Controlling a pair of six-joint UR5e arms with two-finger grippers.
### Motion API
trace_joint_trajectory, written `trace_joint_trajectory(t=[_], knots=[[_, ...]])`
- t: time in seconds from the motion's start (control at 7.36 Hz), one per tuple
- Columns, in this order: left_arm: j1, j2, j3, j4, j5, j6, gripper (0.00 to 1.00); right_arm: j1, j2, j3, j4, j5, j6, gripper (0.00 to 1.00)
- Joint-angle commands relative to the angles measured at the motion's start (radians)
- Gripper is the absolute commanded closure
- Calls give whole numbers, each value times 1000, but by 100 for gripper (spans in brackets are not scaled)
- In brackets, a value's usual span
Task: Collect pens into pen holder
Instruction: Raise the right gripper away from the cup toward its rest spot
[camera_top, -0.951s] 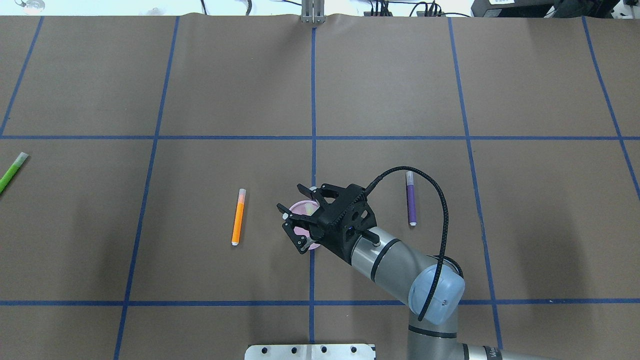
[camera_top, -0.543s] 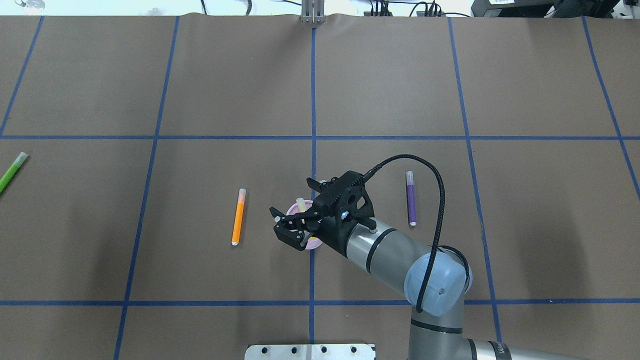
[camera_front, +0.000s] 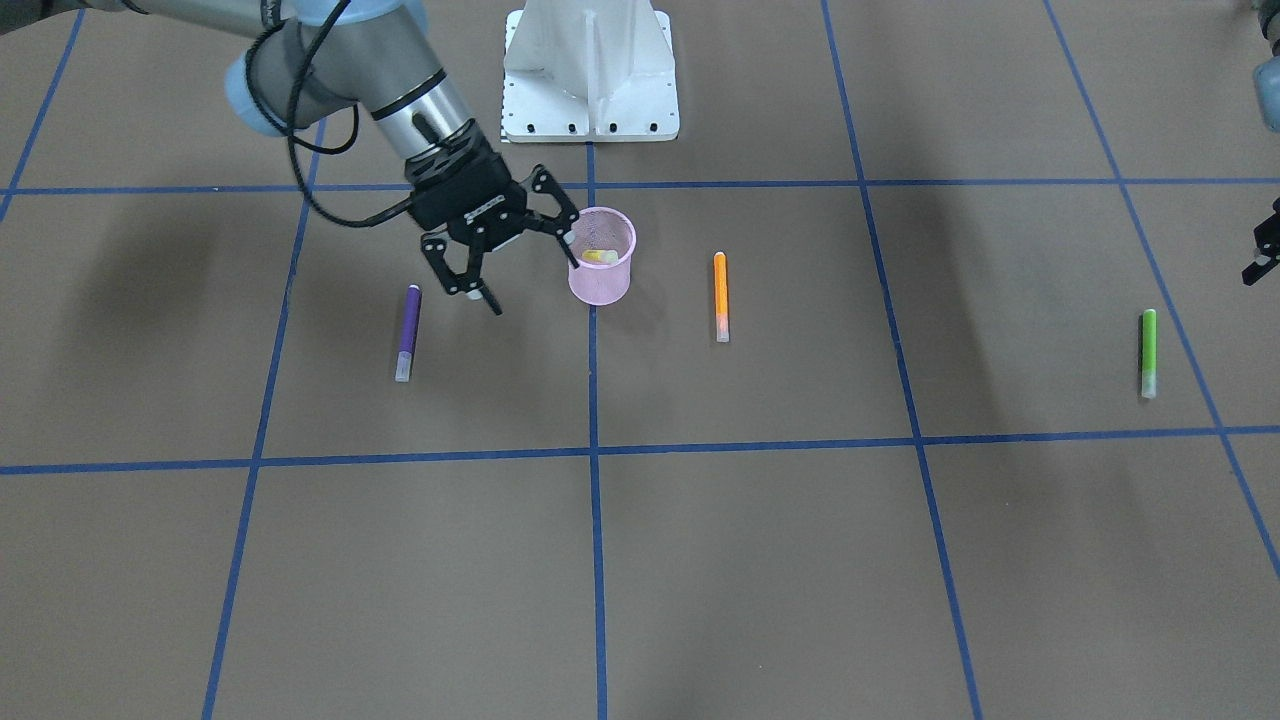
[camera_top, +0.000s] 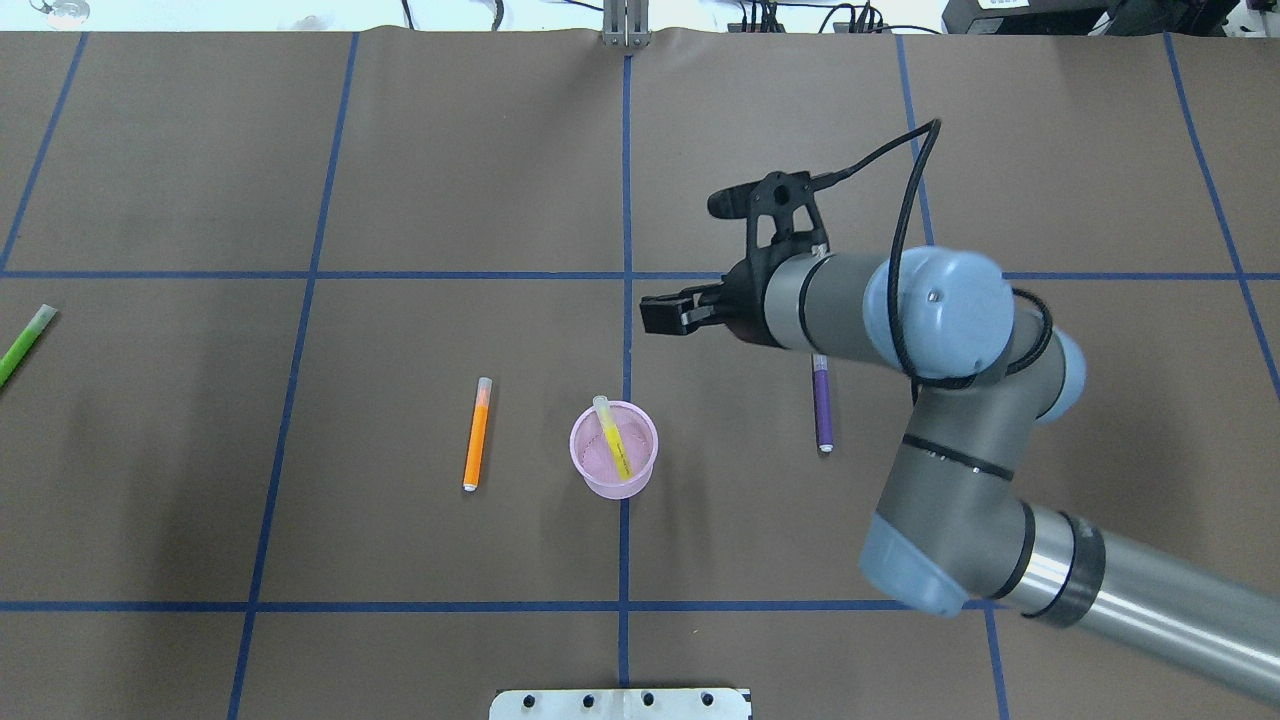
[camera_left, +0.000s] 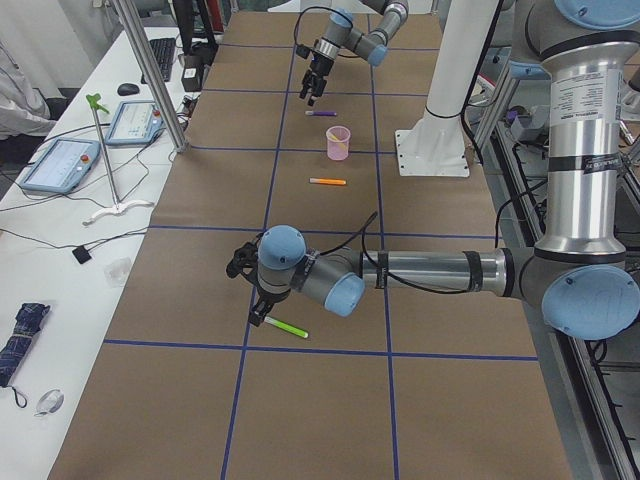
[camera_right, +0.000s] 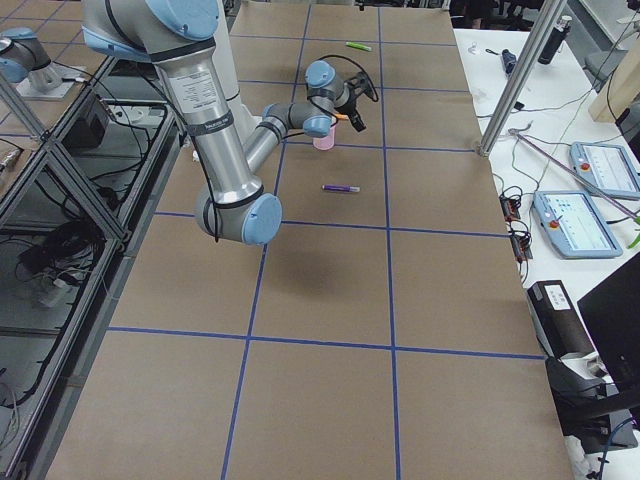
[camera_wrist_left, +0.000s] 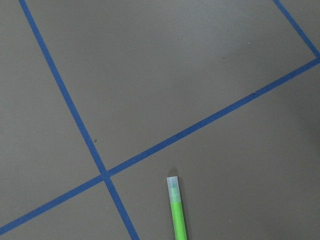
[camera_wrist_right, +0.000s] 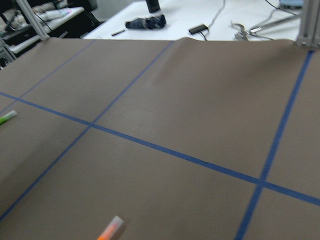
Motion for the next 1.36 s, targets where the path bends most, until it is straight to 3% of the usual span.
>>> trace_joint_trajectory(t=[0.0,0.41,0.95,1.22], knots=[[69,3,27,-22,16,-132,0,255,-21,-2,-222,314,-119,1],[213,-12,206,-297,140,-217,1,435,-125,-5,-233,469,-390,0],[273,-40,243,-298,183,-220,25,443,-140,-4,-230,478,-403,0],[286,-57,248,-292,185,-223,32,443,-143,-7,-228,478,-403,0]])
